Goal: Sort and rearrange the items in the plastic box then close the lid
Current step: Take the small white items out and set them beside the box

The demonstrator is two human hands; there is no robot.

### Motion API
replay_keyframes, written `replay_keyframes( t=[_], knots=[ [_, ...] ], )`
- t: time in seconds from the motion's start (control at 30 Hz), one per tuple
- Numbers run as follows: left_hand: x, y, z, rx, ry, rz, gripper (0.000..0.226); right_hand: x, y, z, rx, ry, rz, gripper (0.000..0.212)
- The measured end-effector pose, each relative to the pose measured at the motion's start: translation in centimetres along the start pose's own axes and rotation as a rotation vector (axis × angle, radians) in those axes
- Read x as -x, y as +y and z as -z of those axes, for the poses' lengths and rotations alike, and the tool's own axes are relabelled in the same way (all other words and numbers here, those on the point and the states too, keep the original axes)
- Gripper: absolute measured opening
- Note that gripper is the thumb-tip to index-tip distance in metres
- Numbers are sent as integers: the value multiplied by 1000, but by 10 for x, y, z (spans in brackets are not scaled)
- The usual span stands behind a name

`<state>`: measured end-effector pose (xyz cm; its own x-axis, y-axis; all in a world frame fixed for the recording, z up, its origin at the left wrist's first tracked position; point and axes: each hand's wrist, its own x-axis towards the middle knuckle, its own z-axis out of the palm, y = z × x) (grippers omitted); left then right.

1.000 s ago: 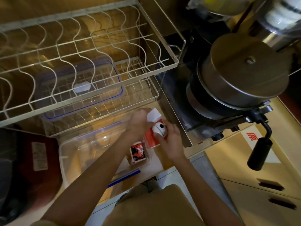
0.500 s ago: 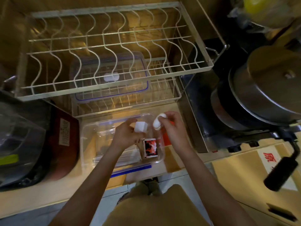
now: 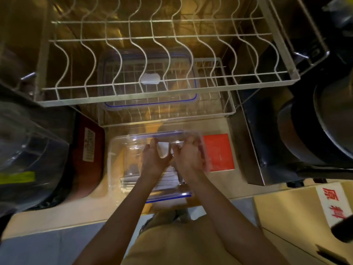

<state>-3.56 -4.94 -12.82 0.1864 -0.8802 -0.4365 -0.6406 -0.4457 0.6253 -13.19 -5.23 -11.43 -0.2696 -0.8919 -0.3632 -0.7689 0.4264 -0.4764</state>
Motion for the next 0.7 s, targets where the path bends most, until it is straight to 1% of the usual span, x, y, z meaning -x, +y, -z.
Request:
replay_keyframes(
  t=[0.13, 0.23, 0.3, 0.37, 0.43, 0.47, 0.53, 0.57, 0.63, 0.7],
  knots=[
    [0, 0, 0, 20, -40, 34, 62, -14, 0, -9, -31, -58, -93, 47],
    [-1, -2, -1, -5, -53, 24, 67, -19, 0, -12, -67, -81, -153, 43],
    [-2, -3, -1, -21, -52, 17, 67, -19, 0, -11, -70, -87, -151, 41],
    [-2, -3, 0, 4, -40, 30, 62, -17, 1, -6, -54, -101, -139, 35],
    [-3, -2, 1, 16, -25, 60, 51, -14, 3, -3, 16, -144, -105, 31],
    [-4, -2, 1, 7, -21, 69, 46, -11, 4, -3, 51, -154, -76, 35],
    [-3, -2, 2, -5, -15, 70, 39, -5, 10, -8, 124, -121, 23, 54],
    [-3, -2, 1, -4, -11, 63, 38, -1, 12, -9, 166, -105, 98, 53],
    [-4, -2, 0, -2, 3, 44, 36, 5, 14, -10, 216, -142, 227, 45],
    [-4, -2, -2, 2, 12, 29, 36, 11, 16, -8, 244, -201, 271, 45]
  ],
)
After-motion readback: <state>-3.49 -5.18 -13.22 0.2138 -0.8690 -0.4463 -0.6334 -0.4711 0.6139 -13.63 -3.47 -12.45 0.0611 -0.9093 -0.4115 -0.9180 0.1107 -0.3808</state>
